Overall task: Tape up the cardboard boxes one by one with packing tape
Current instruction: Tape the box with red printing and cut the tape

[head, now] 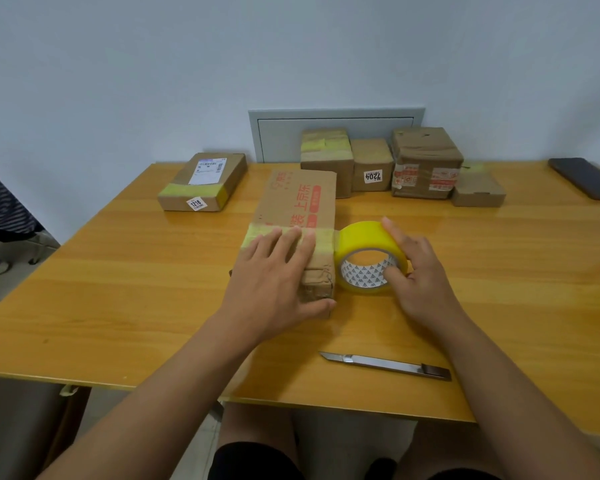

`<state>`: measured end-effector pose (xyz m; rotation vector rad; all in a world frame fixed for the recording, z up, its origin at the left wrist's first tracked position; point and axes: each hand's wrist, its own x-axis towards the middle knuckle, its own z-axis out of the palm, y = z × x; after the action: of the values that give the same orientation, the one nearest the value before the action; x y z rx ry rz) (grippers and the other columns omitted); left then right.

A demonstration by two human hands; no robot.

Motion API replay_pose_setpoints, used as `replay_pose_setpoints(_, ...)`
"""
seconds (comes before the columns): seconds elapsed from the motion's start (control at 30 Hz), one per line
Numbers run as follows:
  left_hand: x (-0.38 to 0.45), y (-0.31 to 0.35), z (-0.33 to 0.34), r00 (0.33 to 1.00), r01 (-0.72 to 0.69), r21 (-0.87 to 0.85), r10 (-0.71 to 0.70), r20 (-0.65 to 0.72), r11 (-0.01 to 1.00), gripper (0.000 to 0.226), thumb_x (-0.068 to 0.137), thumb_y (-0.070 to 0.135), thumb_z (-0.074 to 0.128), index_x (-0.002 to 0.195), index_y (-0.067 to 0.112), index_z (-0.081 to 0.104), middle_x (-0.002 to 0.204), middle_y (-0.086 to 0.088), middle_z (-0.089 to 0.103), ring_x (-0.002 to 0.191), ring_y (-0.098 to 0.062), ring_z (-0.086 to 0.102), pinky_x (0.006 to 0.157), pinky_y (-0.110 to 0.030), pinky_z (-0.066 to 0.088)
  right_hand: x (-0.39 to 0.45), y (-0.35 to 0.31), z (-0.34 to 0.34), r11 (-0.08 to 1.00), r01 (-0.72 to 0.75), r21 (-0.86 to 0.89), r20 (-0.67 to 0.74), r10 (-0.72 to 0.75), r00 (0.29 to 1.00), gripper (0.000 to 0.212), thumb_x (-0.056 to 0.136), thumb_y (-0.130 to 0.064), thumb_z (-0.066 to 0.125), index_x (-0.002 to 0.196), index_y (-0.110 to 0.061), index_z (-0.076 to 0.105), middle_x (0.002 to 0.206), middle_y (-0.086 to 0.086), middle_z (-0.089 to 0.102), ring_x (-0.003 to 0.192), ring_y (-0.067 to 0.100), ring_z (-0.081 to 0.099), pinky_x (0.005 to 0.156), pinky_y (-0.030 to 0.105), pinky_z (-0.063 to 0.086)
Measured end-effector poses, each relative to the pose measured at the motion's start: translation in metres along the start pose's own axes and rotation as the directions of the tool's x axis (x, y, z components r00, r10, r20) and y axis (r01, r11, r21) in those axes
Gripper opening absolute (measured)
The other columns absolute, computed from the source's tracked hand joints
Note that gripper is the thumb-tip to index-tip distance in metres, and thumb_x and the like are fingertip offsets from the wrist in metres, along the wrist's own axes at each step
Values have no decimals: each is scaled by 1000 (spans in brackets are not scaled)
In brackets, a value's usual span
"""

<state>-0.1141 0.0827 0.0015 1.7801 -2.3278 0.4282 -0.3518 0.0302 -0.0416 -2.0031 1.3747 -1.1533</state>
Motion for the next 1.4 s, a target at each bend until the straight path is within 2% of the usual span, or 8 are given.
replay_pose_setpoints(0.2,0,-1,2,992,48,-22,-45,120,999,104,67,94,15,154,42,-7,165,-13,-6,149,-40,-10,119,-53,-8,-3,0,1,1000,-12,27,0,12,1000,72,94,-11,54,140,-58,25,111,-2,42,94,3,49,74,14,42)
replay_pose_setpoints(0.47,4,1,-2,976,48,38,-55,210,998,110,69,92,36,152,42,-15,164,-12,-13,148,-40,-19,116,-56,-14,-9,-4,3,999,-34,24,55,33,998,85,92,-10,56,148,-53,10,128,-14,38,96,5,50,81,26,46)
replay_pose_setpoints(0.67,4,-2,-3,977,33,13,-35,211,999,105,68,93,28,152,44,-13,164,-12,-9,150,-38,-8,121,-56,0,-10,-9,2,990,-132,41,121,127,985,89,94,-9,56,152,-46,0,116,-3,54,59,-4,56,56,9,40)
replay_pose_setpoints(0.87,-7,-10,0,992,83,-119,-71,100,989,105,62,97,14,152,48,-4,165,-10,5,151,-35,4,120,-52,5,-7,-21,-6,973,-145,177,70,134,988,81,96,-12,58,153,-44,9,137,-10,44,109,6,56,91,26,50)
replay_pose_setpoints(0.93,-11,-12,-3,992,122,-220,-112,60,968,104,62,97,19,151,49,-1,165,-7,7,151,-33,5,120,-51,8,-1,-33,-10,967,-130,220,27,127,991,79,95,-14,61,153,-40,14,134,-8,47,110,6,55,88,21,48)
replay_pose_setpoints(1.03,-18,-11,-8,976,196,-449,-219,2,872,102,62,95,32,151,50,8,165,0,11,151,-29,9,121,-51,14,10,-55,-13,959,-70,275,-21,78,997,74,93,-15,65,151,-36,24,126,-8,56,107,4,57,78,11,48)
replay_pose_setpoints(1.17,-27,0,-1,932,192,-803,-361,-31,564,97,66,88,52,149,55,15,159,11,29,148,-15,25,112,-51,37,25,-86,-7,927,13,374,17,-21,1000,75,91,-16,68,149,-39,27,131,-10,55,116,7,57,92,25,51)
replay_pose_setpoints(1.4,-40,-12,9,886,224,-923,-459,59,314,103,64,83,57,151,51,11,147,12,47,132,-7,47,100,-33,49,40,-117,27,890,15,456,139,-88,986,84,90,-12,69,146,-50,19,128,-12,58,113,3,59,89,22,52)
